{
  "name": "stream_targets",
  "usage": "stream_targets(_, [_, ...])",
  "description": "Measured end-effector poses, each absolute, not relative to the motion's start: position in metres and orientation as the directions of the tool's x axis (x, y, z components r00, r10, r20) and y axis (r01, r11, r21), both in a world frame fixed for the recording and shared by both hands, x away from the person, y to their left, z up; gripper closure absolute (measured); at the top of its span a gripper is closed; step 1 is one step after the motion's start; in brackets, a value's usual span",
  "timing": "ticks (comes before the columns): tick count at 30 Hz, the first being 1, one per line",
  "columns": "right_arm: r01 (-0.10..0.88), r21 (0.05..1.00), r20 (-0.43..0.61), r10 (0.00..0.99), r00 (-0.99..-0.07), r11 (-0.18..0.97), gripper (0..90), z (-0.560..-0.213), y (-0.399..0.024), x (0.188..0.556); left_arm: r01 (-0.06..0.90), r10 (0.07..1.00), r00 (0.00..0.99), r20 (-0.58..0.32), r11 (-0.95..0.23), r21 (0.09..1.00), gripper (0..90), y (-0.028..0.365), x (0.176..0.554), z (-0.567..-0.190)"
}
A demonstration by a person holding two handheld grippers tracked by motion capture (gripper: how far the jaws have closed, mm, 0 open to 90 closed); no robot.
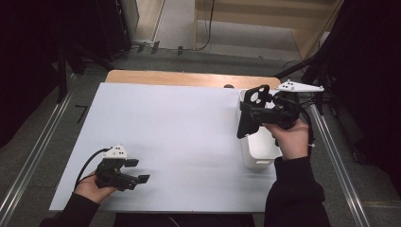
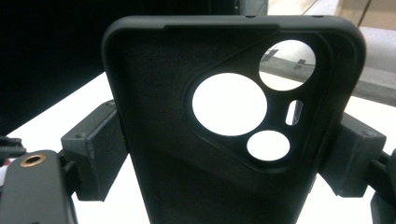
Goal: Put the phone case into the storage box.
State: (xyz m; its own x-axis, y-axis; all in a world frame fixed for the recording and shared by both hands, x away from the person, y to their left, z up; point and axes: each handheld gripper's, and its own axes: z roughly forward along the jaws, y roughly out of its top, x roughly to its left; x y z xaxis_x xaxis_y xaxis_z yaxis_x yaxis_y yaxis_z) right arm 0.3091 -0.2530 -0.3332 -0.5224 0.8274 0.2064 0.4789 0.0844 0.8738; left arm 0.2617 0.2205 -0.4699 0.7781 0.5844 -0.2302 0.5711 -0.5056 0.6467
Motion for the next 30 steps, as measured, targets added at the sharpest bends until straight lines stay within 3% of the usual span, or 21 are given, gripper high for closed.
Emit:
stream_targets(17, [0.476,0.878,0.153,0.918,-0.366,0.044,12.5,-0.341,-0.272,0.31,0.576,0.583,0.777,-0.24,-0.501,0.646,22.6,0.22,0.262,-0.47])
stream_targets(30, [0.453,0.891,0.18,0.933,-0.313,-0.02,12.6,-0.342,-0.276,0.316,0.583,0.589,0.767,-0.255,-0.476,0.658,22.6,0.222,0.262,-0.468])
